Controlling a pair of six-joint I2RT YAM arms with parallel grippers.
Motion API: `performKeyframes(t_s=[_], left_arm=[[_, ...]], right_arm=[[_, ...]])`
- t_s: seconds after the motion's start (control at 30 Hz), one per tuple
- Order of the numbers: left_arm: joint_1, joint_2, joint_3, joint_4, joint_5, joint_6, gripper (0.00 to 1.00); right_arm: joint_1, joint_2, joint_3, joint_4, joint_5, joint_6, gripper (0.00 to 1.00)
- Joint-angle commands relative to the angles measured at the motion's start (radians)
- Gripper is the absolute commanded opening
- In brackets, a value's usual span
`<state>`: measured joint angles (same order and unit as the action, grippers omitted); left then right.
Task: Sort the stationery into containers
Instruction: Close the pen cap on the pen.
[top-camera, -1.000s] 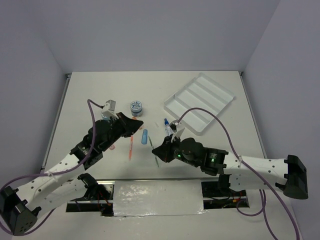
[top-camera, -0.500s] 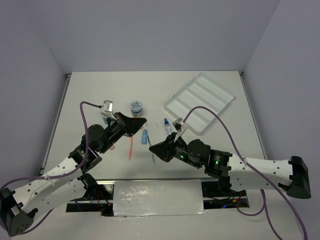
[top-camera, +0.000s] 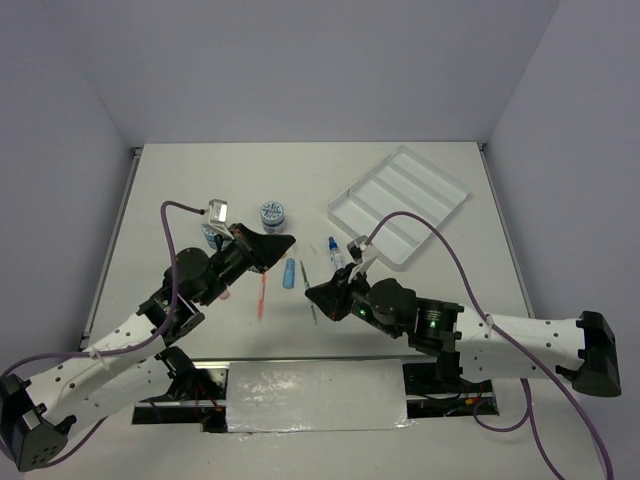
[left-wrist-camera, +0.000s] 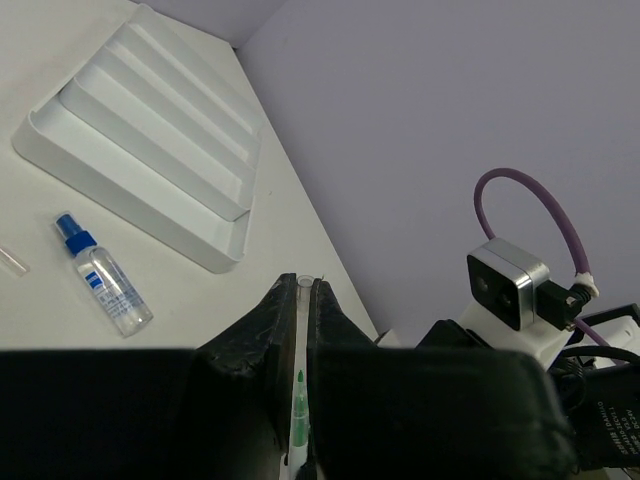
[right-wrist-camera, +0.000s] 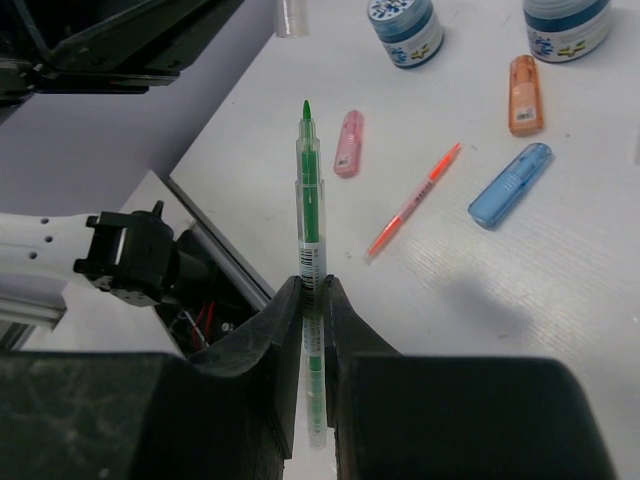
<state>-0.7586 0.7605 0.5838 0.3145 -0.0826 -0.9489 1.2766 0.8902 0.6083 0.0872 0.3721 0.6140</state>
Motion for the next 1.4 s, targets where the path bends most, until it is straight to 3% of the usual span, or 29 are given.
performKeyframes(t_s=[0.0,1.37], left_arm=[[-0.007,0.008,0.053,0.057,0.029,0.002,0.00],[-0.008,0.037,0.025,0.071,0.014,0.013,0.00]], right_arm=[[0.004,0.009,0.060,-0.021,0.054,-0.034,0.00],[-0.040,0.049,0.090,-0.021,0.028,-0.076,0.00]])
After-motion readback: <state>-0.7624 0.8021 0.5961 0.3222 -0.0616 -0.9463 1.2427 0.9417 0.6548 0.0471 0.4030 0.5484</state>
